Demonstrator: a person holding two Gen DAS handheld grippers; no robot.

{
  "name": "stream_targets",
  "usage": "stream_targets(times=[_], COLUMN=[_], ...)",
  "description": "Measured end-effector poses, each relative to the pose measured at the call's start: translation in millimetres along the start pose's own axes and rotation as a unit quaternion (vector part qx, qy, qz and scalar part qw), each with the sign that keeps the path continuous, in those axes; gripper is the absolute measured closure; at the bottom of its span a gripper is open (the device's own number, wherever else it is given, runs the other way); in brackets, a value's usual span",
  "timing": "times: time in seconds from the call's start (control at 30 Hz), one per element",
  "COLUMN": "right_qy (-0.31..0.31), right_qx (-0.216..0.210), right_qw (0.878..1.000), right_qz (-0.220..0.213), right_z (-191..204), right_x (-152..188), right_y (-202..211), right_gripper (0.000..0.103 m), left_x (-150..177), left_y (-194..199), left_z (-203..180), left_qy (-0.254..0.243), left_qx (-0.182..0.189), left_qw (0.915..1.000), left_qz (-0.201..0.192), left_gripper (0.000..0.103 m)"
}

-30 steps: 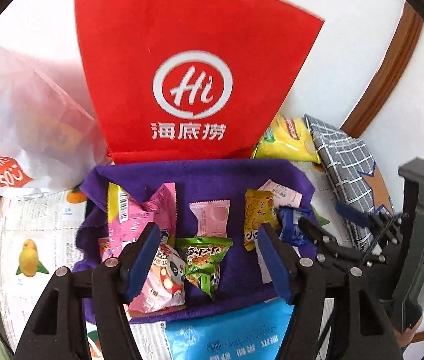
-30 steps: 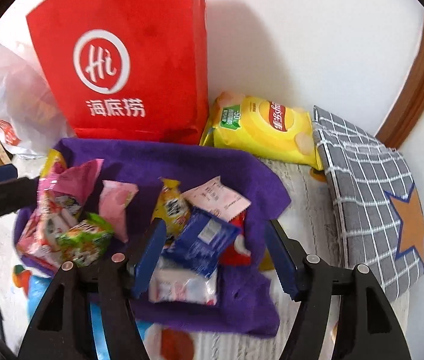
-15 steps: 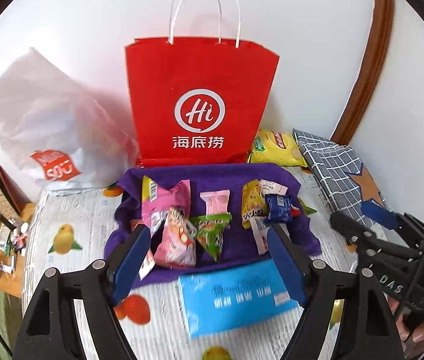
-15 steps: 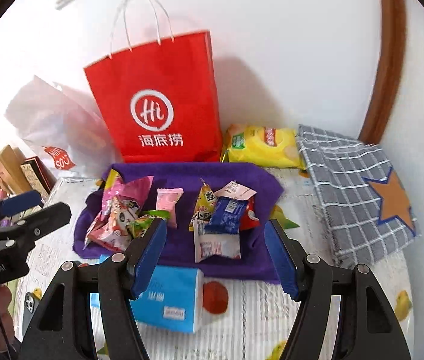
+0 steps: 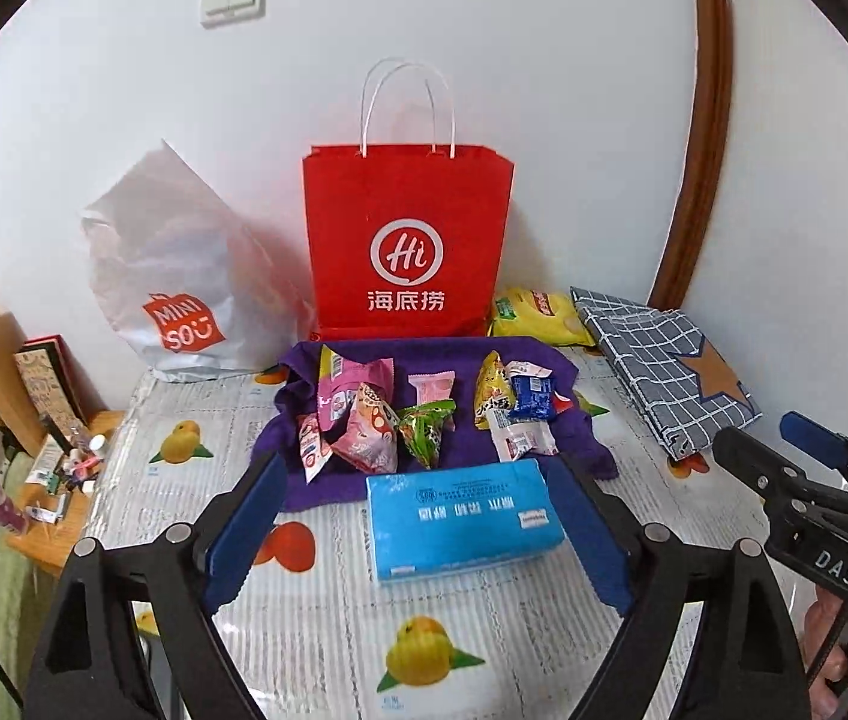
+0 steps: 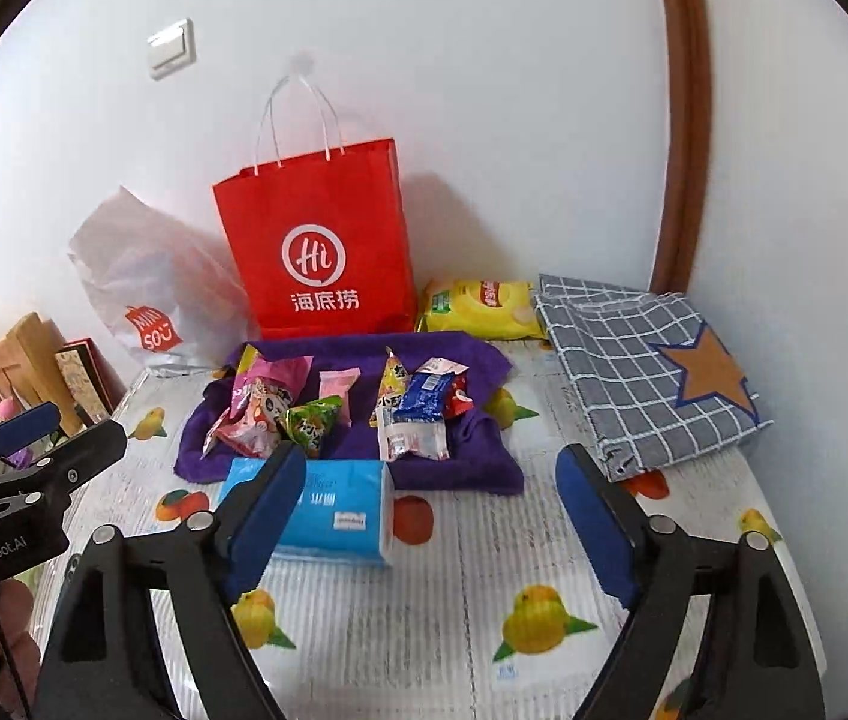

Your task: Organize snacks

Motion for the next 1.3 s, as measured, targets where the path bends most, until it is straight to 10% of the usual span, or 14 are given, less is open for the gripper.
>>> stream_targets(times=[0.27, 1.3], right_qy=[-0.008, -0.018], right_qx=[0.013, 0.030], right_qw=[1.000, 0.999], right_qz=[-0.007, -0.010], right_z=[-18.5, -39.7], right_x=[19.2, 40.2], right_y=[31.9, 54.4], right_gripper=[0.001, 0.001], left_x=[16.5, 33.1], left_y=[30.6, 48.9], left_z=[-19.0, -30.0], left_qy=[-0.011, -0.012], left_qx=[-0.013, -0.017], left_qw=[0.9997, 0.9995], left_qz=[-0.019, -0.022], left_gripper=[0.009, 0.008])
Point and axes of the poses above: each gripper's, at about its wrist camera, not at the fingertips, and y roughly against the way its jaws point, z to its left, x to its underside, the point moved 9 cm from there along -y, roughly the way its jaws point, and after that the axes turned 14 degrees about x, right-handed, at the moved point
